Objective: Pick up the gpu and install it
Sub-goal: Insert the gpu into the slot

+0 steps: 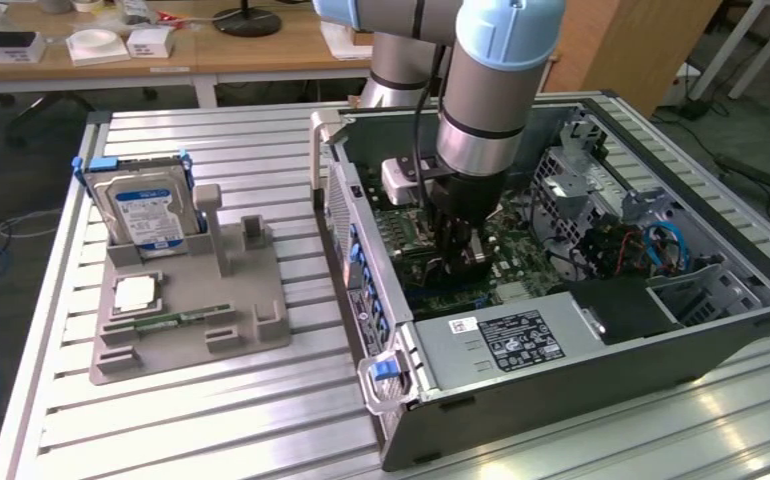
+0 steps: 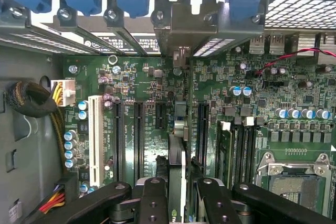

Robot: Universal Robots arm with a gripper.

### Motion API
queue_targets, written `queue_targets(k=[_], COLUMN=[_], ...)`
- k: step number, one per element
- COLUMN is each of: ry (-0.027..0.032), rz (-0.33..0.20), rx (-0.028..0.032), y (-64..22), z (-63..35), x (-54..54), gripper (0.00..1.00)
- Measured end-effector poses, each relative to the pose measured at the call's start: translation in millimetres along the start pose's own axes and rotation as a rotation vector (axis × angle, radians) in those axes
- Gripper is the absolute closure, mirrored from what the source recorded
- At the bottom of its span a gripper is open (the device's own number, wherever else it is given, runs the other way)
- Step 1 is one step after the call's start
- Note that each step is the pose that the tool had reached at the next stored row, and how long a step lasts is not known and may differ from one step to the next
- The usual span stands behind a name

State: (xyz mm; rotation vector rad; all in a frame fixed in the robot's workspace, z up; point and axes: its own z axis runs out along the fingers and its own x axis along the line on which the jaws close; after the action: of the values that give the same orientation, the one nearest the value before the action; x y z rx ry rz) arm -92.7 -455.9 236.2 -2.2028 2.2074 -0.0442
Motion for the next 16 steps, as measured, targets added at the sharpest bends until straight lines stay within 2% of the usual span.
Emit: queue_targets(k=[9, 10, 12, 13, 16], ry=[-0.0001, -0.0021, -0.0008, -0.0003, -0.0001], rz=[0.000, 0.000, 0.000, 0.000, 0.000], rx=[0.0001, 0.0005, 0.0004, 0.0002, 0.0008], y=[0.0, 0.0, 0.0, 0.0, -0.1], z=[0.0, 0.6, 0.4, 0.1, -2.4], x=[0.0, -0.2, -0.1, -0.1, 0.0], gripper=[0.74, 0.74, 0.73, 0.66, 0.66])
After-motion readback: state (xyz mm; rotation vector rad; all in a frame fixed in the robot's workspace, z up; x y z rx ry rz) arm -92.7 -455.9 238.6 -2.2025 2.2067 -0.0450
